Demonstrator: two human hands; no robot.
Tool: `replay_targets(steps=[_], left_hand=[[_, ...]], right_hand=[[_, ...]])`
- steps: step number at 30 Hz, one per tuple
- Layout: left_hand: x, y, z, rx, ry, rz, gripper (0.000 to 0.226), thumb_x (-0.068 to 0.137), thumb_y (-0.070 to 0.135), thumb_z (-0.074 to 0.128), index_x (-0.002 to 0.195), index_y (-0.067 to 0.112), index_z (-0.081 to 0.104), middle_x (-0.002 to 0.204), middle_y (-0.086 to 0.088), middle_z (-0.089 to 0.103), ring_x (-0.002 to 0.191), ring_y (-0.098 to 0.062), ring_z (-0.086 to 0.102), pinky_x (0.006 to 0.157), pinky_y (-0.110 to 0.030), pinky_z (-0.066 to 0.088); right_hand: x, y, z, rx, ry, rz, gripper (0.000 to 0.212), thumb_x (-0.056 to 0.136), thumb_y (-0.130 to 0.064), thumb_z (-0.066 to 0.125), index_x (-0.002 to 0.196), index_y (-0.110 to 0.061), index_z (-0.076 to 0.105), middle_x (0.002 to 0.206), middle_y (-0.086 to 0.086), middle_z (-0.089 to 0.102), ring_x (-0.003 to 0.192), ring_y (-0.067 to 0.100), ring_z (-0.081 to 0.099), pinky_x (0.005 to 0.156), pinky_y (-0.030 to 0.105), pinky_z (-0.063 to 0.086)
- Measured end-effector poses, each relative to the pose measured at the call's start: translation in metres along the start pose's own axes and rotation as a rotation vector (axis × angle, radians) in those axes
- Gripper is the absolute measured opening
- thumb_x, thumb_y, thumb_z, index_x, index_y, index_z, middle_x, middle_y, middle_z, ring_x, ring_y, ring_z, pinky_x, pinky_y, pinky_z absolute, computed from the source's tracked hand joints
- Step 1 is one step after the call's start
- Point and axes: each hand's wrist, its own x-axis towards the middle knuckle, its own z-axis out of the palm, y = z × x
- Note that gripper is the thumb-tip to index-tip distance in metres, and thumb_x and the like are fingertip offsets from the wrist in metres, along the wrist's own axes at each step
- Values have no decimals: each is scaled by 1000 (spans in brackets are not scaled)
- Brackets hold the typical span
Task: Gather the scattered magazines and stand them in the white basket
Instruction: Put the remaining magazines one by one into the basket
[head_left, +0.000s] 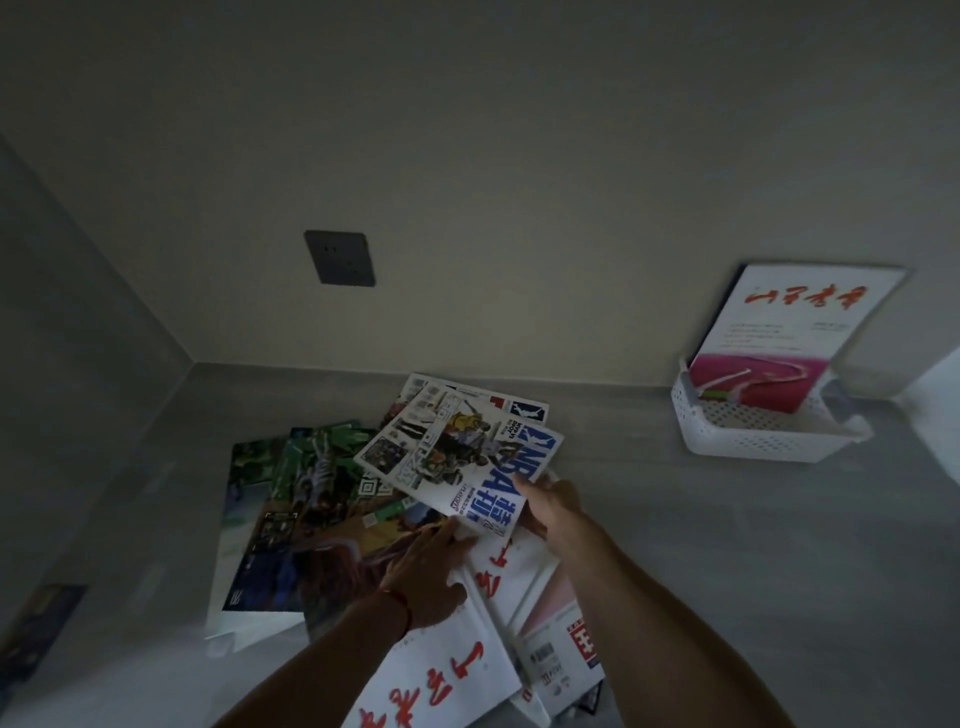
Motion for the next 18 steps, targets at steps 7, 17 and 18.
replay_targets(steps=[7, 17, 18], left_hand=[[0, -3, -72, -114, 377, -68, 14, 88, 12, 57, 95, 17, 69, 108, -6, 69, 101, -23, 63, 90, -39, 52], [53, 113, -166, -505, 418, 240, 64, 96, 28, 60, 151, 18, 30, 149, -1, 43, 129, -7, 44, 108, -32, 35], [53, 127, -165, -543, 368, 296, 49, 96, 25, 60, 142, 19, 44, 137, -1, 56, 117, 1, 56, 102, -32, 43]], right_hand=[[-24, -28, -28, -7, -78, -513, 20, 97, -2, 55, 105, -17, 44, 99, 3, 65, 83, 16, 71, 63, 27, 61], [-92, -93, -204, -642, 63, -1194, 17, 98, -20, 57, 108, -29, 47, 103, -2, 76, 83, 18, 74, 63, 41, 60], [-93, -96, -221, -659, 121, -1216, 17, 97, -21, 60, 107, -30, 49, 104, -2, 76, 83, 17, 74, 65, 39, 60]])
